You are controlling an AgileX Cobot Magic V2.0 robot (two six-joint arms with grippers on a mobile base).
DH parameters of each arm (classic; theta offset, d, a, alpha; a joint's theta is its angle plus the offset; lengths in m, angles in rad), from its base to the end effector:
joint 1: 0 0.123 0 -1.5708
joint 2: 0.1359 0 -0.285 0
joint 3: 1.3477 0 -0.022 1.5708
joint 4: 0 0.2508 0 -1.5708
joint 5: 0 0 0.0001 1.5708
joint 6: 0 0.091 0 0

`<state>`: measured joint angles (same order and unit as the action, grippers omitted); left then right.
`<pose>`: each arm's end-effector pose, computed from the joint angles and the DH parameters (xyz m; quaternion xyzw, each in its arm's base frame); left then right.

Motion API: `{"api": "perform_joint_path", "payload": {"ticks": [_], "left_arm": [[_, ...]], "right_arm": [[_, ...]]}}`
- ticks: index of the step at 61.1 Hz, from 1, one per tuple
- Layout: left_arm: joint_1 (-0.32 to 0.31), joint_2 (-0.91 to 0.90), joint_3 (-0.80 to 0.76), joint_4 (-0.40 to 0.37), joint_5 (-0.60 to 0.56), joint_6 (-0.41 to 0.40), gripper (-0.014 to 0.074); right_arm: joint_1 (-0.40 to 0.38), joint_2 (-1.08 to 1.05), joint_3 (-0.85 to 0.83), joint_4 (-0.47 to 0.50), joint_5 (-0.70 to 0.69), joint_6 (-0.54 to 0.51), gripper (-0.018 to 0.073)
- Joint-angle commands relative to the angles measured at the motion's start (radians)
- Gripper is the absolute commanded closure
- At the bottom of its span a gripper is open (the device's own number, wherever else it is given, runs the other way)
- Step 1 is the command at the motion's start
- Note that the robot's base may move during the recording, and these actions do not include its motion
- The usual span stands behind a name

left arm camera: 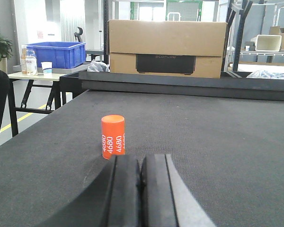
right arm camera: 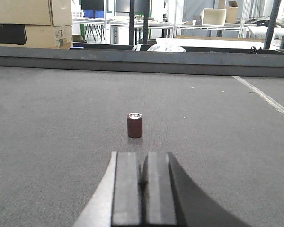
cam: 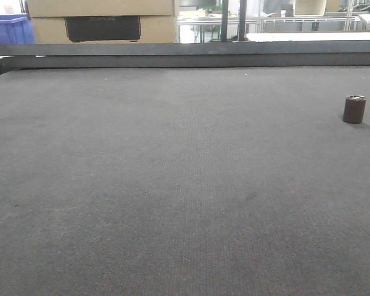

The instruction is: Place cylindrical capacitor in blue bin on shelf

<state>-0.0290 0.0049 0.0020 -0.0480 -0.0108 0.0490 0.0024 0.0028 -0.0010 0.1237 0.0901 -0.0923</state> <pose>0.0567 -0.0016 0.2132 0.0099 0.6741 -0.0102 0.7385 0.0567 0.0012 0.2052 0.0062 0.7085 0.0157 0.7055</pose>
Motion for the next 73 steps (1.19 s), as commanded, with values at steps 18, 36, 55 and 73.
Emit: {"api": "perform_joint_path", "payload": {"ticks": [18, 36, 55, 73], "left_arm": [[-0.001, -0.005, -0.002, -0.003, -0.016, -0.008, 0.0707], [-0.001, -0.005, -0.002, 0.002, -0.02, -0.008, 0.0707], [-0.001, -0.005, -0.002, -0.089, -0.068, -0.008, 0.0707], [-0.001, -0.004, -0.129, -0.072, -0.068, -0.008, 0.0707]], "right_arm": [[0.001, -0.003, 0.001, -0.002, -0.019, -0.002, 0.0692], [0.001, -0.003, 0.001, -0.002, -0.019, -0.002, 0.0692], [0.001, -0.003, 0.001, -0.002, -0.069, -0.002, 0.0692], [0.001, -0.003, -0.115, 0.059, -0.186, -0.002, 0.0692]]}}
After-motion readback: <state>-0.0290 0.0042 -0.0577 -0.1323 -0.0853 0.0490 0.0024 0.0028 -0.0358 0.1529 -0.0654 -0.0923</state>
